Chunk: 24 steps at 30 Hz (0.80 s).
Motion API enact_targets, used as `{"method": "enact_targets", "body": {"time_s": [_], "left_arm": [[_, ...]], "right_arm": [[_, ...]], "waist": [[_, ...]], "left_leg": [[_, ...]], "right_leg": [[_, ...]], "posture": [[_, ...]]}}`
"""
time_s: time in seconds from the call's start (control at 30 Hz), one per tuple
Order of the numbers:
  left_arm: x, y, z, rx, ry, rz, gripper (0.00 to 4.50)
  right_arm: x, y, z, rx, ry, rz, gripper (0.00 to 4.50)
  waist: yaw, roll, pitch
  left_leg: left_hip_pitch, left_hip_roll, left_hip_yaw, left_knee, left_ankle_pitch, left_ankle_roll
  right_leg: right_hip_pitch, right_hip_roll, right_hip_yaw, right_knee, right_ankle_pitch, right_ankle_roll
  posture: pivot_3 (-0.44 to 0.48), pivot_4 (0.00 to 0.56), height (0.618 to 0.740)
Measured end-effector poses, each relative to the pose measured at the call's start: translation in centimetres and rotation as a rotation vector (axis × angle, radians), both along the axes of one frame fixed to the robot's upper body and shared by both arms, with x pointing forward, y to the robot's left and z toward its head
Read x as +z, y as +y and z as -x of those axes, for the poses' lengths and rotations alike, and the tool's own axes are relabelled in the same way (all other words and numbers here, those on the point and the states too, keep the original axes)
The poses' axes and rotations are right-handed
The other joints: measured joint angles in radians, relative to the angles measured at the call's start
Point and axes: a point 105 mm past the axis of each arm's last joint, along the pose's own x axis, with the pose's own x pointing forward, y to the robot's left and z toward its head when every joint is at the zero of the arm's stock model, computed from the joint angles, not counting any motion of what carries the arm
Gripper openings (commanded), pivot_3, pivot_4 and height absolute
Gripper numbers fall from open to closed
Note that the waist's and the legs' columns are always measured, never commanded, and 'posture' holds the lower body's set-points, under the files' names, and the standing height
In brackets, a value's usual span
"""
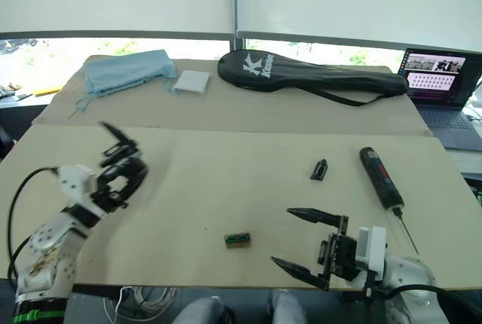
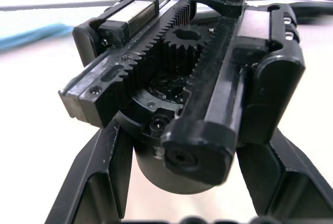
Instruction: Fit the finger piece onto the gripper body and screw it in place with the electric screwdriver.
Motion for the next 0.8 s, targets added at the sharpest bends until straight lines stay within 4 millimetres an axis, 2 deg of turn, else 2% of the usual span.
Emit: {"method": "enact_targets", "body": {"time_s": [0.07,0.17,0.33,0.57,0.8], "left_arm": [[-0.5,-2.8,0.3,-0.115,0.001,-0.059,2.33],[-1.8,-6.0,0.1,-0.199,0.033,-0.040,2.33],[-4.0,-10.0,0.3,-0.316,0.097,-0.063,2.33],[-6.3,-11.6,0.1,-0.365,0.124,-0.106,2.33],[-6.4,-12.2,-0.2,-0.402,0.093,-0.121,2.33]], "right_arm": [[-0.2,-0.2,0.2,-0.006,0.011,-0.001,4.50],[-0.4,-0.4,0.3,-0.022,0.022,0.008,4.50],[-0.1,-1.2,0.1,-0.078,0.012,0.021,4.50],[-0.5,-1.5,0.4,-0.094,0.032,0.024,4.50],[-0.7,-1.6,0.5,-0.113,0.032,0.032,4.50]], "waist": [[-0.010,0.001,0.000],[-0.021,0.003,0.001],[-0.021,0.003,0.001],[-0.017,0.003,0.001],[-0.005,0.004,0.001]], "left_leg": [[0.000,0.001,0.000,0.000,0.000,-0.001],[0.000,0.003,0.000,-0.001,0.002,-0.003],[0.000,0.003,0.000,-0.001,0.002,-0.003],[-0.003,0.003,0.000,0.000,0.002,-0.002],[-0.003,0.003,0.000,0.000,0.001,0.000]], "right_leg": [[0.000,0.002,0.001,0.000,0.000,0.000],[-0.001,0.004,0.001,0.001,0.000,-0.001],[-0.001,0.004,0.002,0.001,0.000,-0.002],[-0.004,0.002,0.003,0.001,0.000,-0.002],[-0.004,0.000,0.002,0.001,0.000,-0.002]], "posture": [[0.000,0.150,0.740],[0.000,0.150,0.740],[0.000,0.150,0.740],[0.000,0.150,0.740],[0.000,0.150,0.740]]}}
